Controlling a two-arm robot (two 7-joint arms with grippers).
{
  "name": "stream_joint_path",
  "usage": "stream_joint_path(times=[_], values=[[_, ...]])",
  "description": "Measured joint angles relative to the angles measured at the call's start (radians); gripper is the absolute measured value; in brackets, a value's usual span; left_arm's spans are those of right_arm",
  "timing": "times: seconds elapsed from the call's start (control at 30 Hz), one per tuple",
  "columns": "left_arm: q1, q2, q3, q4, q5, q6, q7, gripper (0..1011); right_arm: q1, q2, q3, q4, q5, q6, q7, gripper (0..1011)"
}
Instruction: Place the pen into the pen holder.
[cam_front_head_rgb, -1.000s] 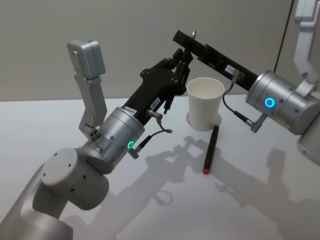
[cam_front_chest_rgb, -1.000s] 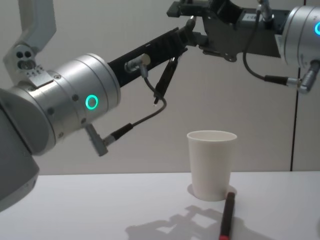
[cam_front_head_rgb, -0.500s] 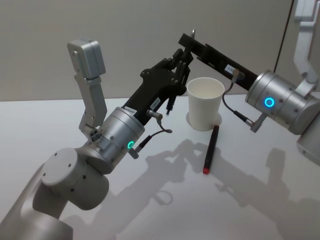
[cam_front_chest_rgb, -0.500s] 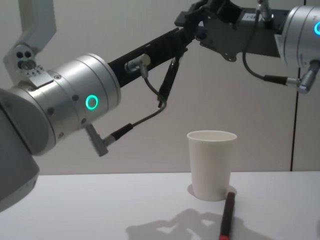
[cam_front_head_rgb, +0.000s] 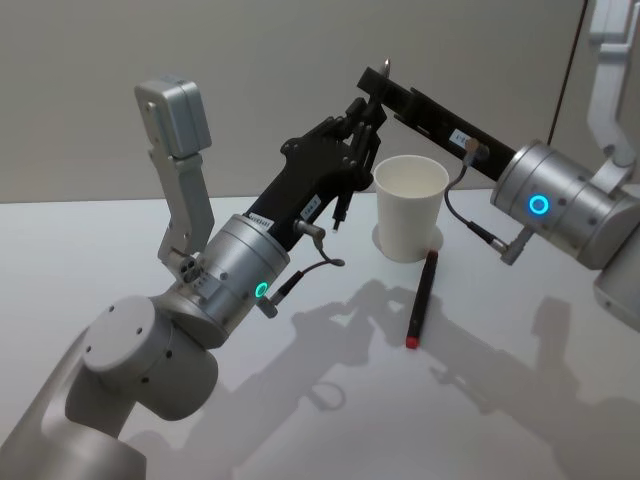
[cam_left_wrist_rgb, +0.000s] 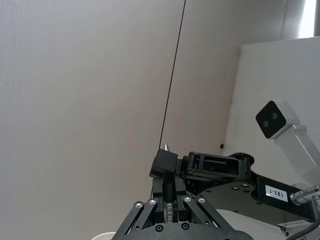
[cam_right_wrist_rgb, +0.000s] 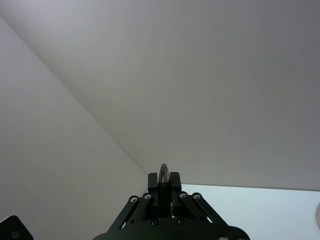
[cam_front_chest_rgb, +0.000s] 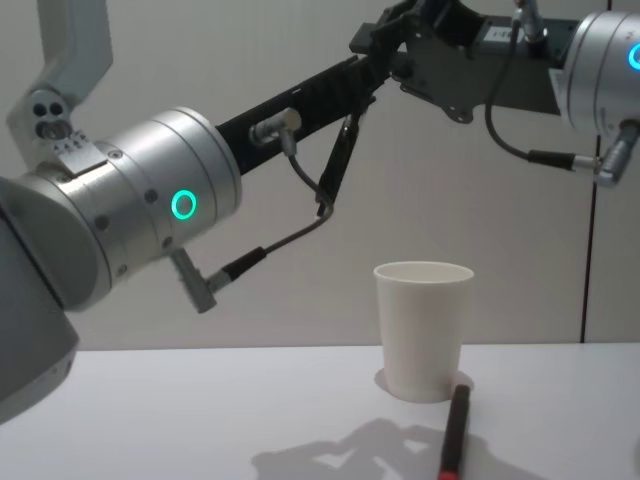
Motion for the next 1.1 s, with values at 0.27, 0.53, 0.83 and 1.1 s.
stream_joint_path(times=[0.27,0.53,0.83,1.1], values=[[0.000,0.000,0.000,0.000,0.000,0.000,0.000,138,0.000,0.000,0.000,0.000,0.000,0.000,0.000,128],[0.000,0.000,0.000,0.000,0.000,0.000,0.000,138,0.000,0.000,0.000,0.000,0.000,0.000,0.000,128],[0.000,0.000,0.000,0.000,0.000,0.000,0.000,138,0.000,0.000,0.000,0.000,0.000,0.000,0.000,128],[0.000,0.000,0.000,0.000,0.000,0.000,0.000,138,0.000,0.000,0.000,0.000,0.000,0.000,0.000,128]])
